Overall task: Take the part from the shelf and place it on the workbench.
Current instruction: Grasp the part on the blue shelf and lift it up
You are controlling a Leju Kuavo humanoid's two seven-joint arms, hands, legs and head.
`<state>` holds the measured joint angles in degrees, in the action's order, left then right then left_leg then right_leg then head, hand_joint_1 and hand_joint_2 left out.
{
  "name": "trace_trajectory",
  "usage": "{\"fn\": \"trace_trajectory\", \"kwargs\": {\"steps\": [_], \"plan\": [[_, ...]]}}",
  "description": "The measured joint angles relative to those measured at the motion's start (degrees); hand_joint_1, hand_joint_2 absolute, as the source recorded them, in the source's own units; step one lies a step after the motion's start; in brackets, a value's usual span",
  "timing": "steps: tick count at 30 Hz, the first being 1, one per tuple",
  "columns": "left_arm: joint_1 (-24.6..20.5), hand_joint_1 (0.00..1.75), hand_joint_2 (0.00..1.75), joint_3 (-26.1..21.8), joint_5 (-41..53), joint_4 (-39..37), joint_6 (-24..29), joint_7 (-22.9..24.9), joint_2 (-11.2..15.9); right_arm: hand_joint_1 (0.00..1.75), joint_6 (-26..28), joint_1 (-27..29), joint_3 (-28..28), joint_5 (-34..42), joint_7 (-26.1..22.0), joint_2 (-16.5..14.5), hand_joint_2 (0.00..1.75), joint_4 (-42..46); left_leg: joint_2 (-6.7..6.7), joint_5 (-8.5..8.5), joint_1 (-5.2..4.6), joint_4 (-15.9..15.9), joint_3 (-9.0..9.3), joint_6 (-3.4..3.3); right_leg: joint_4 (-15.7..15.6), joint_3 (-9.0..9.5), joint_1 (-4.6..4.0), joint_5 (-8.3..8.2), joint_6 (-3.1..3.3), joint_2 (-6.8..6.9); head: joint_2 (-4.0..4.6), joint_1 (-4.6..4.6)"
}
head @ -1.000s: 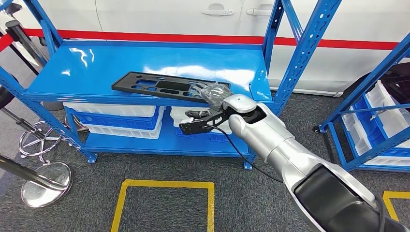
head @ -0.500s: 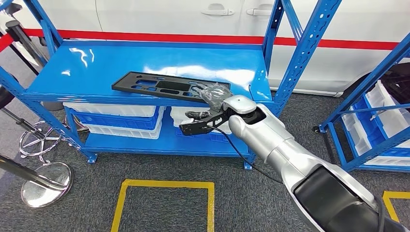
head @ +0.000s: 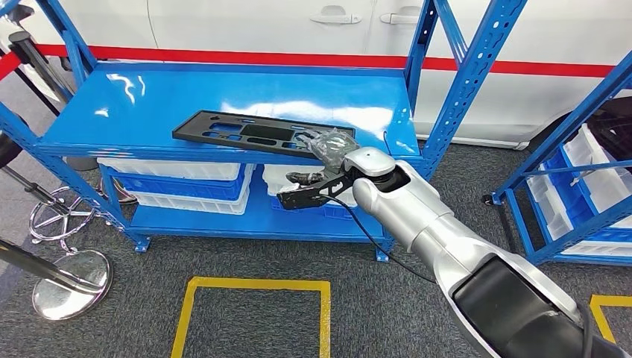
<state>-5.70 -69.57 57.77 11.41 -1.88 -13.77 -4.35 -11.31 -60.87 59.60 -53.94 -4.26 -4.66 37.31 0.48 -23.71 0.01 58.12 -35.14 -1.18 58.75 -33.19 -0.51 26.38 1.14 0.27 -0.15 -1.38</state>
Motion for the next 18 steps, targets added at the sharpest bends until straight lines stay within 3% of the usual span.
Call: {"fn": "trace_trajectory", "kwargs": {"steps": [12, 16, 18], "plan": [[-0.02, 0.00, 0.00, -0.15, 0.05, 0.02, 0.00, -0.11, 0.13, 0.00, -0.03, 0.02, 0.00, -0.10, -0.04, -0.25, 0.00, -0.07, -0.06, 0.06, -0.36, 0.30, -0.44, -0.22, -0.03, -0.30, 0.18, -0.25, -0.39, 0.01, 0.00, 0.00], [-0.01, 0.00, 0.00, -0.22, 0.27, 0.02, 0.00, -0.15, 0.22, 0.00, -0.02, 0.02, 0.00, -0.11, -0.07, -0.39, 0.00, -0.07, -0.12, 0.27, -0.34, 0.15, -0.58, -0.78, -0.12, -0.41, 0.25, -0.40, -0.84, 0.06, 0.00, 0.00], [-0.05, 0.00, 0.00, -0.24, 0.26, 0.02, -0.01, -0.17, 0.22, 0.00, -0.01, -0.02, 0.00, -0.11, -0.07, -0.45, 0.00, -0.07, -0.03, 0.66, 0.01, -0.50, -0.37, -1.31, 0.98, -0.83, 0.24, 0.65, -1.23, -0.08, 0.00, 0.01]]}}
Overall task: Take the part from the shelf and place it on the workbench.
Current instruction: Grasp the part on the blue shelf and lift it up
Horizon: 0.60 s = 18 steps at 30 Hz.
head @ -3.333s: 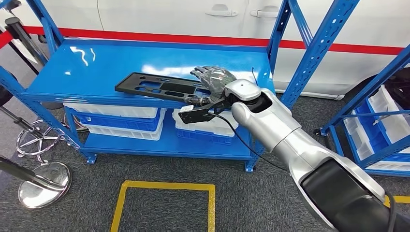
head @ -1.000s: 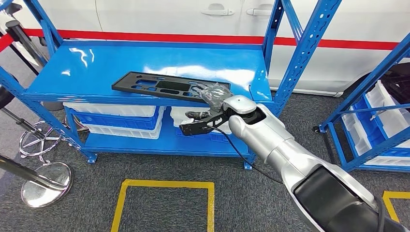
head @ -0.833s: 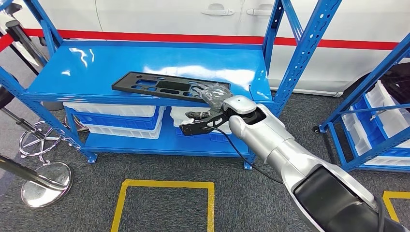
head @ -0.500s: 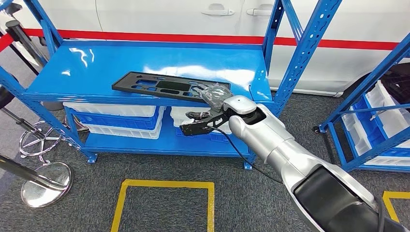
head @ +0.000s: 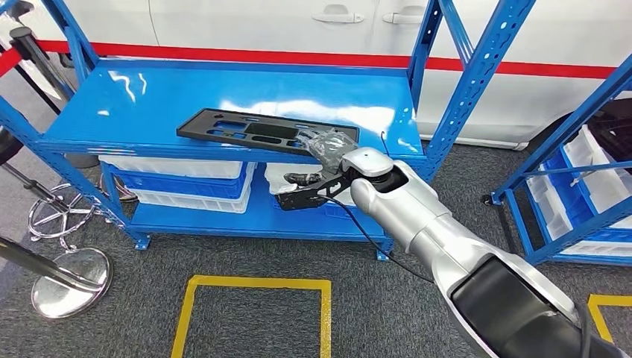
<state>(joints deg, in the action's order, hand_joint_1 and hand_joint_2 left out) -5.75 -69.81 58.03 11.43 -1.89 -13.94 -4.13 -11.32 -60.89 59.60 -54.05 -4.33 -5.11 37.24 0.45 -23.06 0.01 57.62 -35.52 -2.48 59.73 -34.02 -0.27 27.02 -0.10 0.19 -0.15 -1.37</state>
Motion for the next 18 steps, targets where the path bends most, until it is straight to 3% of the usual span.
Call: {"fn": "trace_trajectory", "kwargs": {"steps": [1, 3, 4, 5, 6, 7, 9, 11, 15, 16, 18], "plan": [[-0.04, 0.00, 0.00, 0.00, 0.01, 0.00, 0.00, -0.04, -0.01, 0.00, 0.01, -0.02, 0.00, -0.01, 0.00, -0.01, 0.00, -0.01, 0.05, 0.18, 0.19, -0.31, 0.06, -0.25, 2.02, -0.84, 0.04, 1.46, -0.20, -0.08, 0.00, 0.01], [-0.11, 0.00, 0.00, -0.01, 0.04, 0.00, -0.01, -0.15, -0.01, 0.00, 0.02, 0.13, 0.00, -0.03, 0.00, -0.01, 0.00, -0.07, 0.09, 0.29, 0.18, -0.37, -0.10, -0.46, 9.04, -3.92, 0.37, 5.43, -0.52, -0.16, 0.00, 0.01], [-0.12, 0.00, 0.00, -0.01, 0.05, 0.00, -0.01, -0.20, 0.00, 0.00, 0.02, 0.31, 0.00, -0.04, 0.00, -0.01, 0.00, -0.14, 0.08, 0.30, 0.16, -0.31, -0.21, -0.47, 12.58, -5.48, 0.53, 6.88, -0.65, -0.15, 0.00, 0.00], [-0.10, 0.00, 0.00, -0.02, 0.07, 0.00, -0.01, -0.23, 0.01, 0.00, 0.02, 0.51, 0.00, -0.05, 0.00, -0.01, 0.00, -0.22, 0.06, 0.31, 0.15, -0.20, -0.31, -0.46, 14.57, -6.33, 0.68, 7.28, -0.75, -0.15, 0.00, 0.00], [-0.08, 0.00, 0.00, -0.03, 0.07, 0.00, 0.00, -0.25, 0.02, 0.00, 0.02, 0.66, 0.00, -0.06, 0.00, -0.01, 0.00, -0.28, 0.04, 0.29, 0.15, -0.04, -0.41, -0.43, 14.49, -6.18, 0.81, 6.59, -0.79, -0.14, 0.00, 0.01], [-0.07, 0.00, 0.00, -0.04, 0.07, 0.00, 0.01, -0.25, 0.03, 0.00, 0.02, 0.73, 0.00, -0.07, 0.00, -0.01, 0.00, -0.32, 0.01, 0.25, 0.15, 0.18, -0.47, -0.36, 12.08, -4.86, 0.93, 4.93, -0.75, -0.13, 0.00, 0.01], [-0.08, 0.00, 0.00, -0.07, 0.07, 0.00, -0.01, -0.25, 0.02, 0.00, 0.03, 0.67, 0.00, -0.07, 0.00, -0.01, 0.00, -0.34, -0.04, 0.10, 0.09, 0.66, -0.62, -0.01, 4.40, -0.88, 0.92, 1.61, -0.46, -0.12, 0.00, 0.01], [-0.13, 0.00, 0.00, -0.10, 0.07, 0.00, -0.02, -0.26, 0.02, 0.00, 0.05, 0.57, 0.00, -0.12, 0.01, -0.02, 0.00, -0.34, -0.06, 0.10, -0.01, 0.95, -0.84, 0.59, 0.04, 1.14, 0.63, 0.44, -0.06, -0.15, 0.00, -0.01], [-0.14, 0.00, 0.00, -0.16, 0.09, 0.00, -0.16, -0.31, 0.04, 0.00, 0.07, 0.52, 0.00, -0.26, 0.01, -0.03, 0.00, -0.39, -0.07, -0.29, 0.11, 1.49, -1.32, 1.91, -0.97, 1.23, 0.76, -0.13, 1.00, -0.19, 0.01, -0.01], [-0.14, 0.00, 0.00, -0.17, 0.09, 0.00, -0.20, -0.33, 0.05, 0.00, 0.07, 0.46, 0.00, -0.26, 0.01, -0.06, 0.00, -0.39, -0.11, -1.45, 0.16, 3.18, -2.09, 2.20, -1.28, 1.32, 0.96, -0.35, 1.32, -0.17, 0.00, -0.01], [-0.10, 0.00, 0.00, -0.19, 0.09, 0.00, -0.28, -0.35, 0.04, 0.00, 0.04, 0.42, 0.01, -0.26, -0.02, -0.10, 0.00, -0.39, -0.16, -5.04, 0.43, 9.81, -5.10, 2.65, -1.46, 1.36, 1.03, -0.51, 1.64, -0.10, 0.00, -0.02]]}}
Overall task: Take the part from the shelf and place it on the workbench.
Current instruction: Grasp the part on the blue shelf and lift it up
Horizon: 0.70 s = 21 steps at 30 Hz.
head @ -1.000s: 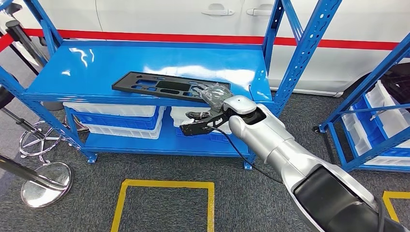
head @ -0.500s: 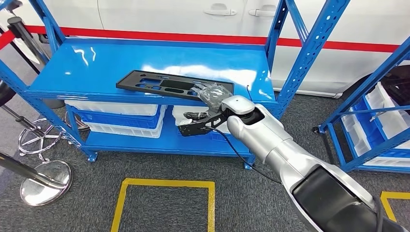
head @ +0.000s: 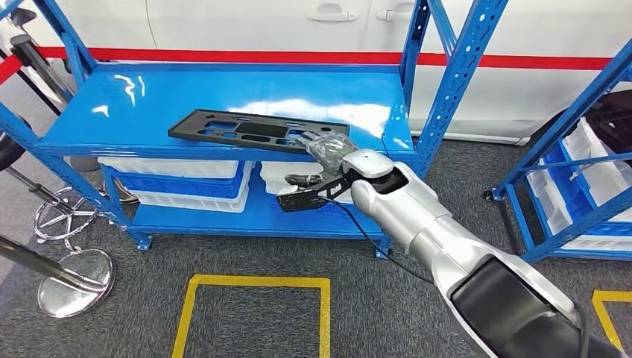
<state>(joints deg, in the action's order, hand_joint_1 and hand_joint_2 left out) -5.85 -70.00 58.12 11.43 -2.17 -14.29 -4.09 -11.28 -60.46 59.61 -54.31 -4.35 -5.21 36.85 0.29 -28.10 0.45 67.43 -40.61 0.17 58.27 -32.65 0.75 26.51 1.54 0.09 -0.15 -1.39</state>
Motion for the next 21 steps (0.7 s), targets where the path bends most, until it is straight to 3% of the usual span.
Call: {"fn": "trace_trajectory", "kwargs": {"steps": [2, 3, 5, 7, 8, 12, 14, 16, 17, 18, 19, 21], "plan": [[0.06, 0.00, 0.00, -0.02, 0.01, 0.00, -0.08, 0.02, -0.01, 0.00, -0.05, 0.10, 0.02, 0.00, -0.08, -0.02, 0.00, -0.02, 0.01, -2.09, 0.28, 6.23, -2.89, 0.36, 0.13, -0.04, 0.00, 0.08, 0.09, 0.05, 0.00, 0.00], [0.09, 0.00, 0.00, -0.03, 0.01, 0.00, -0.08, 0.03, 0.01, 0.00, -0.07, 0.15, 0.03, -0.01, -0.14, -0.03, 0.00, -0.03, 0.01, -1.59, 0.44, 6.73, -3.14, 0.53, 0.24, -0.03, 0.05, 0.18, 0.07, 0.04, 0.00, -0.01], [0.13, 0.00, 0.00, -0.05, -0.01, 0.01, -0.08, 0.04, 0.07, 0.00, -0.09, 0.17, 0.04, -0.04, -0.23, -0.05, 0.00, -0.04, 0.06, 2.01, 0.84, 1.47, -0.55, 0.81, 0.61, 0.12, 0.26, 0.64, -0.25, -0.03, 0.00, -0.01], [0.17, 0.00, 0.00, -0.08, -0.01, 0.01, -0.08, 0.03, 0.11, 0.00, -0.08, 0.09, 0.04, -0.10, -0.26, -0.09, 0.00, -0.04, -0.02, 4.22, 0.95, -5.20, 2.88, 0.87, 1.23, 0.09, 0.25, 1.27, -0.92, -0.11, 0.00, -0.01], [0.17, 0.00, 0.00, -0.09, 0.00, 0.01, -0.08, 0.03, 0.11, 0.00, -0.08, 0.06, 0.04, -0.13, -0.30, -0.11, 0.00, -0.04, -0.11, 4.35, 0.90, -6.95, 3.71, 0.71, 1.47, -0.02, 0.13, 1.48, -1.26, -0.13, 0.00, 0.01], [0.03, 0.00, 0.00, -0.09, 0.04, 0.00, -0.10, 0.03, 0.10, 0.00, -0.05, -0.05, 0.04, -0.15, -0.39, -0.21, 0.00, -0.06, -0.38, 3.64, 0.75, -7.66, 4.17, -0.80, 2.08, -0.19, 0.14, 2.26, -2.23, -0.09, 0.00, 0.01], [0.09, 0.00, 0.00, -0.09, 0.04, 0.01, -0.09, 0.02, 0.11, 0.00, -0.04, -0.17, 0.04, -0.15, -0.40, -0.21, 0.00, -0.07, -0.36, 3.43, 0.79, -7.87, 4.60, -1.54, 6.35, -2.14, 0.24, 4.44, -2.60, -0.08, 0.00, 0.02], [0.10, 0.00, 0.00, -0.09, 0.04, 0.02, -0.07, 0.02, 0.14, 0.00, -0.05, -0.12, 0.04, -0.15, -0.42, -0.21, 0.00, -0.11, -0.37, 3.13, 0.57, -7.87, 4.88, -2.03, 13.89, -6.36, 0.15, 7.16, -2.67, -0.09, 0.00, 0.02], [0.09, 0.00, 0.00, -0.10, 0.04, 0.02, -0.06, 0.02, 0.15, 0.00, -0.06, 0.00, 0.04, -0.15, -0.42, -0.21, 0.00, -0.15, -0.40, 2.98, 0.39, -7.87, 5.04, -2.22, 16.76, -8.26, 0.07, 7.65, -2.59, -0.09, 0.00, 0.01], [0.09, 0.00, 0.00, -0.10, 0.05, 0.02, -0.06, 0.01, 0.15, 0.00, -0.07, 0.11, 0.05, -0.15, -0.42, -0.21, 0.00, -0.18, -0.46, 2.82, 0.17, -7.86, 5.25, -2.37, 17.71, -9.31, -0.04, 7.04, -2.35, -0.10, 0.00, 0.02], [0.11, 0.00, 0.00, -0.11, 0.08, 0.02, -0.06, 0.01, 0.15, 0.00, -0.07, 0.17, 0.05, -0.15, -0.41, -0.21, 0.00, -0.20, -0.54, 2.64, -0.08, -7.87, 5.53, -2.49, 16.57, -9.32, -0.24, 5.37, -1.93, -0.10, 0.00, 0.02], [0.15, 0.00, 0.00, -0.11, 0.13, 0.01, -0.07, -0.01, 0.00, 0.00, -0.07, 0.11, 0.06, -0.15, -0.40, -0.21, 0.00, -0.20, -0.66, 2.27, -0.45, -7.93, 6.16, -2.63, 9.39, -6.78, -1.01, 0.62, -0.26, -0.12, 0.00, 0.01]]}}
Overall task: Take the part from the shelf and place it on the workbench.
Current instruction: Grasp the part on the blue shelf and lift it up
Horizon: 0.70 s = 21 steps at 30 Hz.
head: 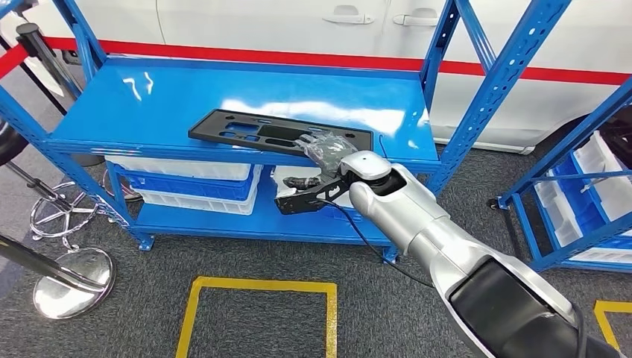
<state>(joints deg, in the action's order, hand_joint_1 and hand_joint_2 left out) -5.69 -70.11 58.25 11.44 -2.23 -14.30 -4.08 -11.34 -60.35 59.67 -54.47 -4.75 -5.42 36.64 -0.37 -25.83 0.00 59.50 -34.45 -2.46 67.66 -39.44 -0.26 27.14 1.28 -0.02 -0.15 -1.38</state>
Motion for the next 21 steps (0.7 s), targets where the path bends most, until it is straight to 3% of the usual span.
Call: {"fn": "trace_trajectory", "kwargs": {"steps": [2, 3, 4, 7, 9, 11, 12, 13, 15, 16, 18, 21], "plan": [[-0.02, 0.00, 0.00, 0.00, 0.04, 0.02, -0.01, -0.06, -0.34, 0.00, -0.01, -0.12, 0.00, 0.00, 0.00, 0.00, 0.00, 0.00, -0.04, -0.25, -0.18, -0.11, 0.27, 0.12, -6.01, 2.44, -0.78, -2.43, 1.65, 0.06, 0.00, -0.16], [-0.01, 0.00, 0.00, 0.00, 0.06, 0.03, -0.02, -0.09, -0.48, 0.00, -0.02, -0.15, 0.00, 0.00, -0.01, 0.00, 0.00, -0.01, -0.02, -0.30, -0.11, -0.19, 0.28, 0.27, -7.10, 2.88, -1.04, -2.45, 2.10, 0.08, 0.00, -0.23], [-0.05, 0.00, 0.00, -0.01, 0.08, 0.06, -0.02, -0.11, -0.51, 0.00, -0.02, -0.16, 0.00, 0.00, -0.01, 0.01, 0.00, -0.01, 0.01, -0.32, -0.13, -0.31, 0.31, 0.49, -7.50, 3.03, -1.15, -2.40, 2.22, 0.08, 0.00, -0.28], [-0.08, 0.00, 0.00, -0.01, 0.10, 0.18, 0.01, -0.04, -0.35, 0.00, 0.00, -0.24, 0.00, 0.00, -0.01, -0.05, 0.00, -0.02, 0.09, -1.36, -0.18, 0.74, 0.06, 1.24, -9.51, 4.45, -0.33, -2.77, 2.11, 0.20, 0.00, -0.28], [-0.08, 0.00, 0.00, -0.04, 0.08, 0.21, 0.03, 0.06, -0.29, 0.00, 0.00, -0.28, 0.05, 0.00, -0.04, -0.16, 0.00, -0.02, 0.06, -3.88, 0.08, 5.85, -2.41, 1.97, -10.37, 5.31, 0.12, -2.85, 2.00, 0.32, 0.00, -0.31], [-0.06, 0.00, 0.00, -0.08, 0.05, 0.21, 0.05, 0.15, -0.29, 0.00, -0.02, -0.06, 0.22, 0.00, -0.08, -0.25, 0.00, -0.04, 0.07, -6.16, 0.65, 12.67, -6.36, 2.79, -10.33, 5.53, 0.34, -2.57, 1.84, 0.34, 0.00, -0.33], [-0.03, 0.00, 0.00, -0.09, 0.03, 0.21, 0.07, 0.19, -0.27, 0.00, -0.02, 0.13, 0.33, -0.01, -0.08, -0.27, 0.00, -0.05, 0.10, -6.05, 0.98, 14.33, -7.61, 3.22, -10.22, 5.64, 0.50, -2.35, 1.62, 0.32, 0.00, -0.33], [0.02, 0.00, 0.00, -0.10, 0.03, 0.21, 0.08, 0.20, -0.24, 0.00, -0.02, 0.27, 0.43, -0.01, -0.08, -0.28, 0.00, -0.06, 0.13, -4.80, 1.32, 13.82, -7.80, 3.65, -9.99, 5.75, 0.74, -2.07, 1.31, 0.28, 0.00, -0.33], [0.11, 0.00, 0.00, -0.11, 0.04, 0.23, 0.09, 0.14, -0.13, 0.00, -0.02, 0.37, 0.63, -0.01, -0.08, -0.30, 0.00, -0.06, 0.25, -0.50, 1.97, 7.46, -5.31, 4.57, -9.01, 5.99, 1.39, -1.11, 0.38, 0.19, 0.00, -0.33], [0.14, 0.00, 0.00, -0.11, 0.08, 0.23, 0.09, 0.10, -0.15, 0.00, -0.01, 0.33, 0.73, 0.00, -0.08, -0.30, 0.00, -0.07, 0.26, 0.85, 2.02, 4.16, -3.77, 4.86, -8.27, 5.91, 1.48, -0.52, -0.19, 0.11, 0.00, -0.43], [0.09, 0.00, 0.00, -0.11, 0.26, 0.23, 0.10, 0.06, -0.17, 0.00, 0.00, 0.30, 0.87, -0.01, -0.09, -0.32, 0.00, -0.09, 0.13, 1.21, 1.88, 1.24, -2.35, 4.32, -7.21, 5.56, 1.40, 0.25, -1.05, 0.02, 0.00, -0.59], [0.01, 0.00, 0.00, -0.11, 0.46, 0.23, 0.13, 0.07, -0.13, 0.00, 0.00, 0.29, 1.06, -0.02, -0.10, -0.33, 0.00, -0.10, -0.04, 0.79, 1.68, 1.32, -2.36, 2.63, -6.95, 5.46, 1.45, 0.56, -1.59, 0.03, 0.00, -0.60]]}}
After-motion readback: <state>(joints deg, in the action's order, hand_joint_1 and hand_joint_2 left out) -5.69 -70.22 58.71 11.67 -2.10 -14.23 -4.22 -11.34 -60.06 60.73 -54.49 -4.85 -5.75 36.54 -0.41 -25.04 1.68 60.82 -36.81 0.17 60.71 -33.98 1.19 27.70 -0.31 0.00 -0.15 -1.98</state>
